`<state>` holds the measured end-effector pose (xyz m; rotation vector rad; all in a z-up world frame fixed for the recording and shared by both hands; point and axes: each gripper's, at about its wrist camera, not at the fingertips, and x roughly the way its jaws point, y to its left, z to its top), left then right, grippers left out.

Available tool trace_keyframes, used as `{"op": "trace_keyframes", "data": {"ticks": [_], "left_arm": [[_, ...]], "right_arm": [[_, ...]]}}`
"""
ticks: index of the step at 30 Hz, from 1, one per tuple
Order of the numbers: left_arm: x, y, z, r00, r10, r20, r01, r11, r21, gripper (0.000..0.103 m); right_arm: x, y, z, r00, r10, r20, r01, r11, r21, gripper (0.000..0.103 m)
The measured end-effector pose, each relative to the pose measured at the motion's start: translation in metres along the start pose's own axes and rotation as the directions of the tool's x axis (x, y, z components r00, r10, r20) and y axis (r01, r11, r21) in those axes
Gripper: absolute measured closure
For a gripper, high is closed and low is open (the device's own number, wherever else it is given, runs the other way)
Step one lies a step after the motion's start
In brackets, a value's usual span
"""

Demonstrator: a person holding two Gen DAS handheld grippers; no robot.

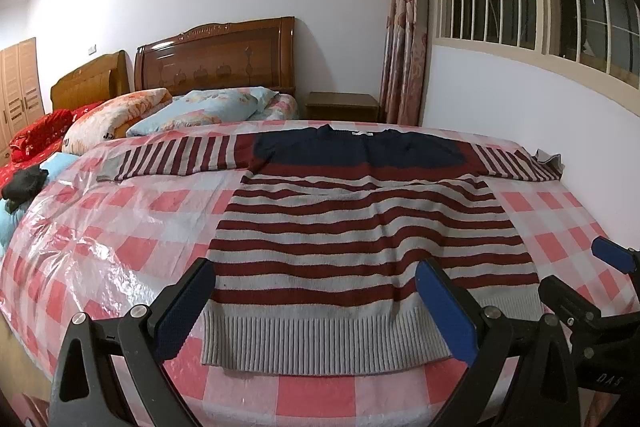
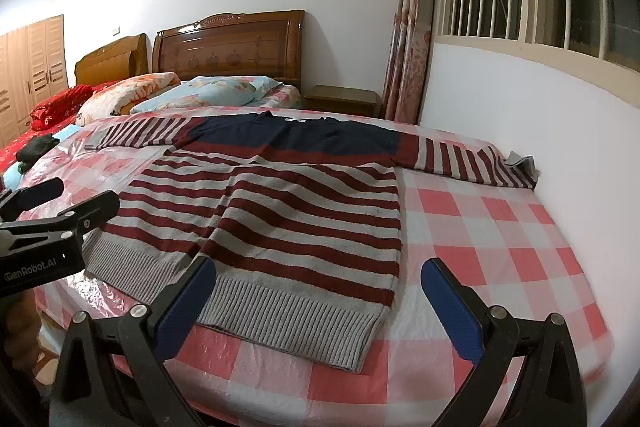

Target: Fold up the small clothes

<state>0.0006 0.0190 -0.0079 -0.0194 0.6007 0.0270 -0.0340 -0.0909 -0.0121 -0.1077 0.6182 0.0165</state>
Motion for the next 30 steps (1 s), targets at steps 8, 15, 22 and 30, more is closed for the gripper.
{"op": "trace_keyframes", "data": {"ticks": [8,15,22,30], "left_arm": [[0.0056,0.0018,-0.0005,0.999,0.0,-0.036,0.0,1.0,-0.006,0.001],[0.0075,0.0031,-0.0013,0.999,-0.001,-0.047,0.001,1.0,-0.011,0.001],[0.0078,0.0029,-0.0017,0.999,-0.001,-0.049,0.0,1.0,-0.011,0.001],[0.0076,0.0028,-0.0022,0.999,-0.001,-0.05,0.0,1.0,-0.011,0.001]], "right_arm": [[0.0007,0.0002,-0.0012,1.0,0.0,-0.003,0.0,1.0,0.003,0.0],[0.001,0.0002,-0.0021,1.0,-0.001,-0.007,0.001,1.0,0.005,0.0],[0.0021,-0.0005,-0.0034,1.0,0.001,-0.012,-0.001,1.0,0.013,0.0],[0.0021,-0.0004,-0.0036,1.0,0.001,-0.012,-0.001,1.0,0.013,0.0]]}}
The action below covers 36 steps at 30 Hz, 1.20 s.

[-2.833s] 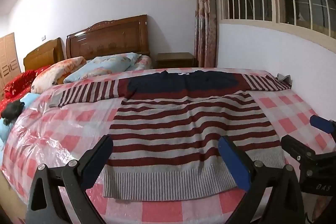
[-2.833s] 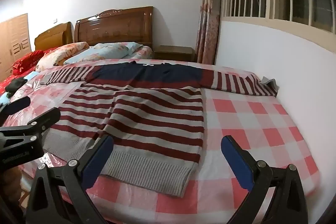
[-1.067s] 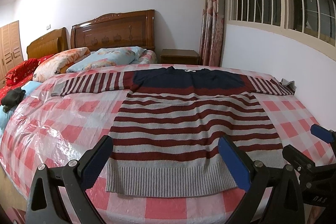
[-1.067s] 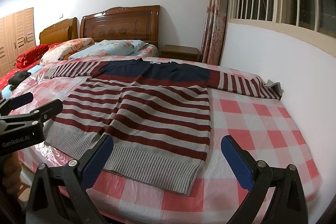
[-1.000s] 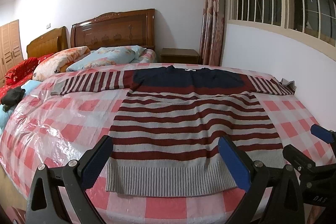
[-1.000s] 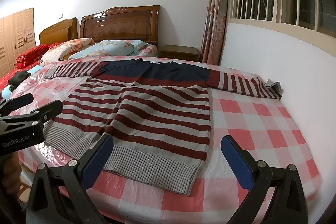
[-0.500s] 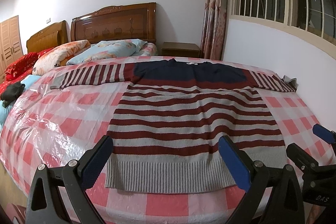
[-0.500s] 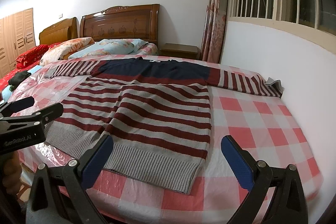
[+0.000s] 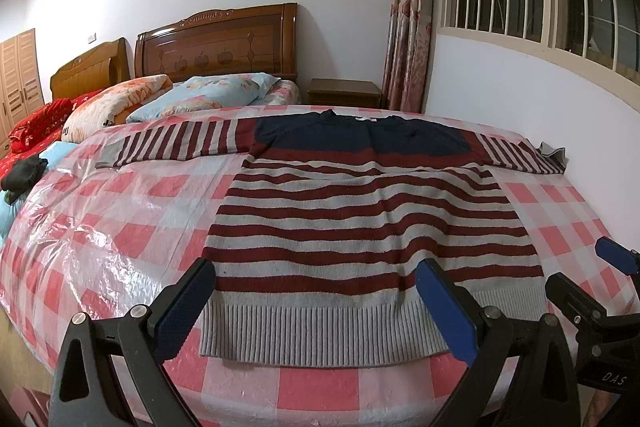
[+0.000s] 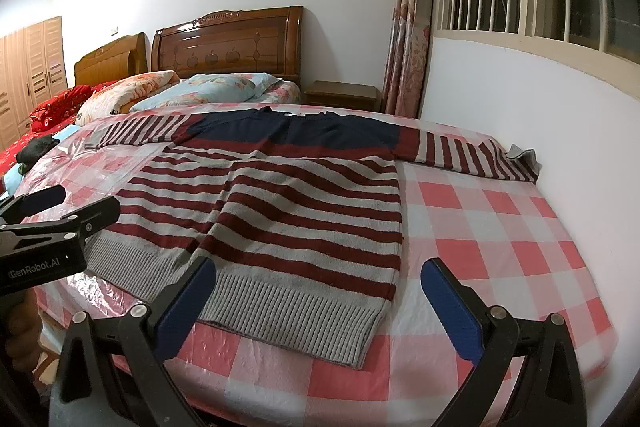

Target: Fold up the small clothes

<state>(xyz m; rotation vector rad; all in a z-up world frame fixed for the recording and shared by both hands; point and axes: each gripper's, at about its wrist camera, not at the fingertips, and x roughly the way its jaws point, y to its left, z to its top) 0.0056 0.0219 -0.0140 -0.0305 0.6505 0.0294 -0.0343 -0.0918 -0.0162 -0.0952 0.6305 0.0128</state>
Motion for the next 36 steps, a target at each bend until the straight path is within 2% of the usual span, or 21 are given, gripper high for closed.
{"op": "trace_keyframes", "data": {"ticks": [12,14,16,19,21,26,28,29,31,33,34,36], "left_arm": [[0.0,0.0,-0.003,1.0,0.003,0.002,-0.003,1.0,0.003,0.001],[0.0,-0.001,-0.003,1.0,-0.016,0.001,0.016,1.0,0.007,0.001],[0.001,-0.003,-0.005,0.999,-0.038,-0.003,0.038,0.999,0.026,0.001],[0.004,-0.01,-0.002,1.0,-0.017,0.005,0.017,0.997,0.082,0.001],[0.007,-0.013,0.004,0.999,-0.025,0.021,0.023,0.992,0.128,0.001],[0.024,-0.008,0.043,0.995,0.028,0.097,-0.042,0.989,0.144,0.001],[0.042,-0.005,0.069,0.992,0.042,0.117,-0.057,0.99,0.132,0.001],[0.053,-0.005,0.08,0.994,0.026,0.107,-0.04,0.991,0.131,0.001],[0.097,-0.011,0.108,0.999,-0.026,0.023,0.023,0.99,0.139,0.001],[0.136,-0.019,0.126,0.998,-0.025,-0.056,0.032,0.992,0.118,0.002],[0.162,-0.025,0.135,0.996,-0.017,-0.093,0.027,0.994,0.102,0.007],[0.203,-0.037,0.149,0.989,-0.028,-0.146,0.04,0.996,0.08,0.013]], "right_arm": [[0.003,0.0,-0.003,1.0,0.003,-0.014,-0.003,1.0,0.008,0.0],[0.005,-0.002,-0.004,1.0,0.003,-0.022,-0.003,1.0,0.014,0.0],[0.008,-0.007,-0.004,1.0,-0.001,-0.03,0.001,1.0,0.027,0.0],[0.013,-0.019,-0.005,0.999,-0.011,-0.041,0.013,0.998,0.058,0.0],[0.019,-0.032,-0.004,0.998,-0.018,-0.061,0.023,0.996,0.09,0.0],[0.04,-0.071,0.003,0.994,-0.044,-0.097,0.059,0.985,0.159,0.0],[0.052,-0.094,0.009,0.992,-0.055,-0.113,0.078,0.975,0.21,0.0],[0.06,-0.108,0.014,0.989,-0.081,-0.123,0.108,0.967,0.232,0.0],[0.076,-0.129,0.023,0.979,-0.147,-0.141,0.178,0.954,0.24,0.0],[0.096,-0.151,0.033,0.964,-0.211,-0.16,0.243,0.943,0.227,0.0],[0.107,-0.164,0.04,0.958,-0.229,-0.173,0.266,0.935,0.235,0.0],[0.129,-0.198,0.05,0.95,-0.229,-0.21,0.287,0.907,0.308,0.0]]}}
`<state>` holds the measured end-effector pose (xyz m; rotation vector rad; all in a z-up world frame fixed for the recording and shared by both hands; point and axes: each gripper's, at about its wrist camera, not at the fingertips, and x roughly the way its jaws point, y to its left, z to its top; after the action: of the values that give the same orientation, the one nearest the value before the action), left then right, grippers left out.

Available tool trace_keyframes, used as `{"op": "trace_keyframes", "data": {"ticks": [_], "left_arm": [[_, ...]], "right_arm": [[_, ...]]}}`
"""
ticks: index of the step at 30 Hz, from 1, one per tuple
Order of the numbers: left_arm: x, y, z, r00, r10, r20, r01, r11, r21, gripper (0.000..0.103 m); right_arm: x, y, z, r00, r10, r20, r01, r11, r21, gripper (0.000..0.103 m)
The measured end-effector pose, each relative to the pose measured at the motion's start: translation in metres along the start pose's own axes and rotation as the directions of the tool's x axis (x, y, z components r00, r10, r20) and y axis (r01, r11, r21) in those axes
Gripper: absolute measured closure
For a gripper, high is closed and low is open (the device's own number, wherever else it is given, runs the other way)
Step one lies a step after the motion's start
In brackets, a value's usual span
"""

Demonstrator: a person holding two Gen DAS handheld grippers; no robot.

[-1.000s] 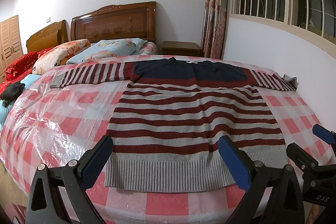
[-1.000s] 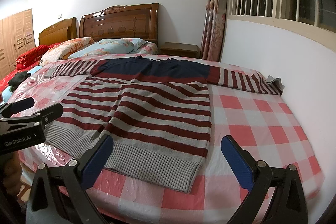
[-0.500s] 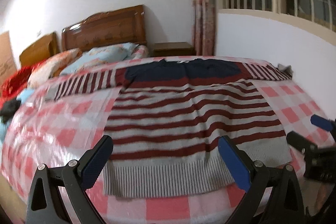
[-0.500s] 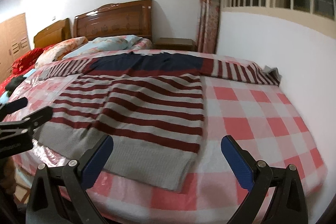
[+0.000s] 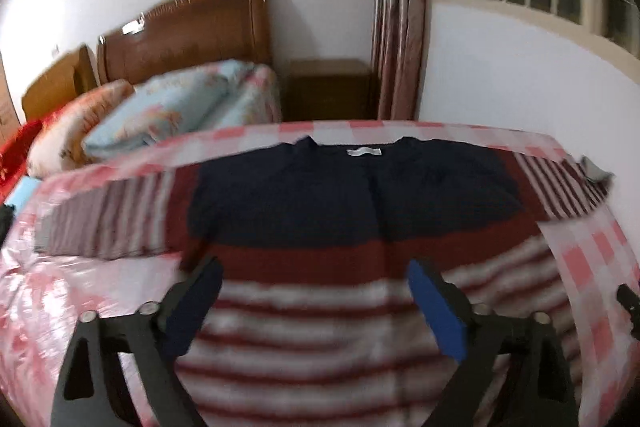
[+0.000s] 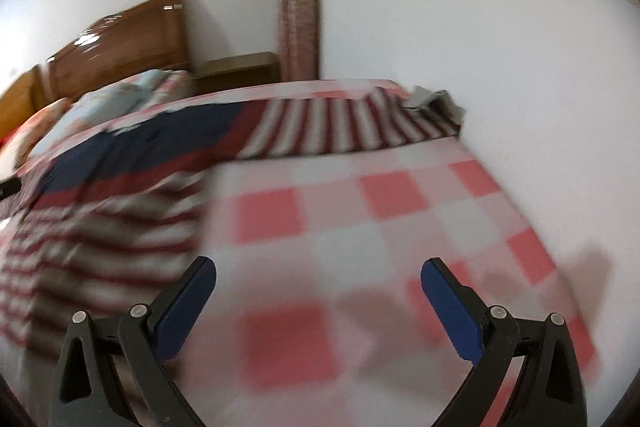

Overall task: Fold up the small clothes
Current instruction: 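Grasp the grey cuff of the sleeve nearest the right tool with the right tool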

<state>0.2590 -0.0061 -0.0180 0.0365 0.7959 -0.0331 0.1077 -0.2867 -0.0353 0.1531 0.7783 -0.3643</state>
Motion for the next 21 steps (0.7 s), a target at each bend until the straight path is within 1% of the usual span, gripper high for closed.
{"op": "trace_keyframes", "data": {"ticks": [1,2,3,4,6,8,11,13,14,15,16,17,19,20,21], "left_arm": [[0.013,-0.004,0.006,1.0,-0.017,-0.015,0.017,1.0,-0.008,0.016],[0.027,-0.009,0.013,0.998,-0.052,-0.02,0.051,0.999,-0.019,0.018],[0.035,-0.013,0.016,0.997,-0.076,-0.014,0.076,0.997,-0.025,0.018],[0.046,-0.017,0.019,0.995,-0.1,-0.01,0.1,0.994,-0.034,0.018],[0.066,-0.023,0.023,0.994,-0.108,-0.026,0.107,0.993,-0.047,0.018],[0.08,-0.027,0.024,0.991,-0.127,-0.044,0.125,0.991,-0.046,0.018],[0.095,-0.033,0.022,0.983,-0.163,-0.08,0.164,0.987,-0.005,0.018],[0.1,-0.038,0.019,0.979,-0.171,-0.106,0.174,0.985,0.014,0.018],[0.099,-0.039,0.019,0.981,-0.167,-0.101,0.17,0.985,0.02,0.019],[0.099,-0.04,0.018,0.98,-0.172,-0.104,0.175,0.984,0.025,0.019],[0.099,-0.042,0.018,0.981,-0.165,-0.107,0.169,0.985,0.032,0.019],[0.099,-0.043,0.018,0.981,-0.158,-0.108,0.163,0.986,0.038,0.018],[0.1,-0.046,0.017,0.983,-0.143,-0.113,0.149,0.987,0.052,0.018],[0.1,-0.047,0.017,0.984,-0.137,-0.115,0.144,0.988,0.058,0.017],[0.101,-0.048,0.017,0.984,-0.134,-0.116,0.142,0.988,0.062,0.017]], "right_arm": [[0.012,-0.011,0.011,1.0,0.011,-0.016,-0.01,0.999,0.05,0.0],[0.021,-0.022,0.021,1.0,0.019,-0.024,-0.017,0.995,0.095,0.0],[0.032,-0.035,0.033,1.0,0.002,-0.025,0.001,0.99,0.144,0.0],[0.042,-0.049,0.046,0.999,-0.041,-0.023,0.045,0.982,0.184,0.0],[0.053,-0.064,0.064,0.994,-0.106,-0.002,0.104,0.975,0.194,0.0],[0.064,-0.072,0.081,0.987,-0.163,0.013,0.159,0.977,0.145,0.0],[0.082,-0.073,0.105,0.97,-0.242,0.034,0.24,0.97,0.044,0.0],[0.095,-0.067,0.12,0.948,-0.314,0.058,0.317,0.945,-0.074,0.0],[0.099,-0.06,0.124,0.938,-0.341,0.068,0.347,0.928,-0.133,0.0],[0.108,-0.051,0.129,0.917,-0.387,0.091,0.398,0.89,-0.222,0.0],[0.115,-0.045,0.132,0.9,-0.422,0.11,0.435,0.855,-0.284,0.0],[0.126,-0.04,0.135,0.877,-0.463,0.125,0.476,0.807,-0.35,0.0],[0.146,-0.036,0.138,0.846,-0.521,0.113,0.514,0.741,-0.432,0.0],[0.163,-0.037,0.139,0.825,-0.558,0.09,0.525,0.698,-0.487,0.0],[0.173,-0.036,0.139,0.812,-0.579,0.079,0.529,0.672,-0.518,0.0]]}}
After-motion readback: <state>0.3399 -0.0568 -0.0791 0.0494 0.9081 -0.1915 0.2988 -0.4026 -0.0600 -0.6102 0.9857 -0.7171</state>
